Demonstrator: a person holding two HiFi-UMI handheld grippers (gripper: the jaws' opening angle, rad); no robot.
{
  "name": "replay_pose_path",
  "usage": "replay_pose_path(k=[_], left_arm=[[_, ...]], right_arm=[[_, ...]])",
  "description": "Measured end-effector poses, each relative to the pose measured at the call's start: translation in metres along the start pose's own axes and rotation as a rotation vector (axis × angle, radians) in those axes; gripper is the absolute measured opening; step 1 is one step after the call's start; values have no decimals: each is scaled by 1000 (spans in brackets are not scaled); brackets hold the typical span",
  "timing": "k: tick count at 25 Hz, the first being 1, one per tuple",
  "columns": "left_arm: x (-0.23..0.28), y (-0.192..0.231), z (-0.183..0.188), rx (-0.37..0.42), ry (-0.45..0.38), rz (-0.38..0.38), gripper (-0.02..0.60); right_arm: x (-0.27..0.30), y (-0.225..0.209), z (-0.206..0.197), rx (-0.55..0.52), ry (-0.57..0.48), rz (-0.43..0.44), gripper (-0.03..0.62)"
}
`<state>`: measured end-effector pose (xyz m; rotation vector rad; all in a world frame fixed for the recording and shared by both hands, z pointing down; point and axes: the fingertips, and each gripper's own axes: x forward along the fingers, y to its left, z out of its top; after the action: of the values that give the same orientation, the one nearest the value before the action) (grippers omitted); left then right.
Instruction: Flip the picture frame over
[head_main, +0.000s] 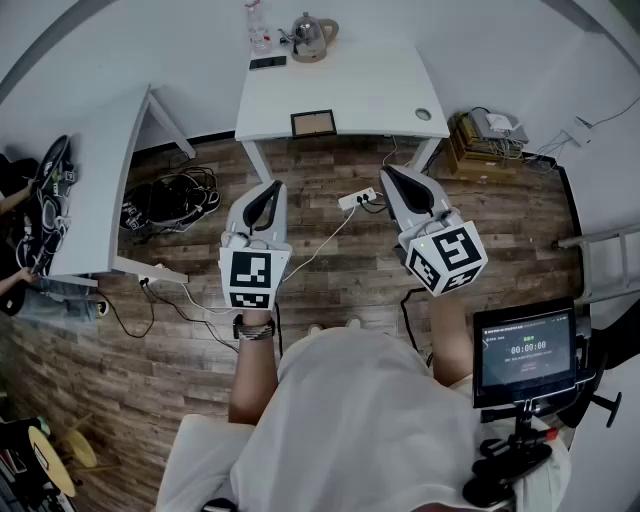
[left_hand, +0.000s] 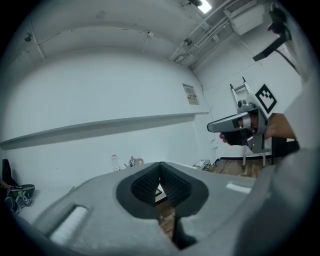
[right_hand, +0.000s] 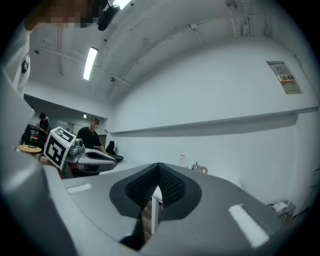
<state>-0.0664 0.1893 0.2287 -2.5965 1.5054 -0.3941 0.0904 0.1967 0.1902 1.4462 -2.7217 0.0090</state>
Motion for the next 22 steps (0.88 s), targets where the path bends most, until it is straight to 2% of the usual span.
replay_pose_path(k=[5, 9, 12, 15, 19, 22], left_arm=[[1, -2, 5, 7, -13, -5, 3], [-2, -3, 4, 9, -12, -8, 3], [10, -12, 6, 17, -2, -12, 3], [27, -23, 6, 21, 16, -8, 3], [24, -23, 0, 17, 29, -2, 3], [20, -24, -4, 15, 35, 2, 3]], right_arm=[[0, -1, 0, 1, 2, -7, 2], [0, -1, 3, 49, -34, -13, 2], [-1, -18, 1, 62, -45, -16, 2], [-1, -39, -8, 73, -31, 0, 2], [0, -36, -15, 74, 0, 20, 2], [1, -33, -20, 28, 16, 19, 2]])
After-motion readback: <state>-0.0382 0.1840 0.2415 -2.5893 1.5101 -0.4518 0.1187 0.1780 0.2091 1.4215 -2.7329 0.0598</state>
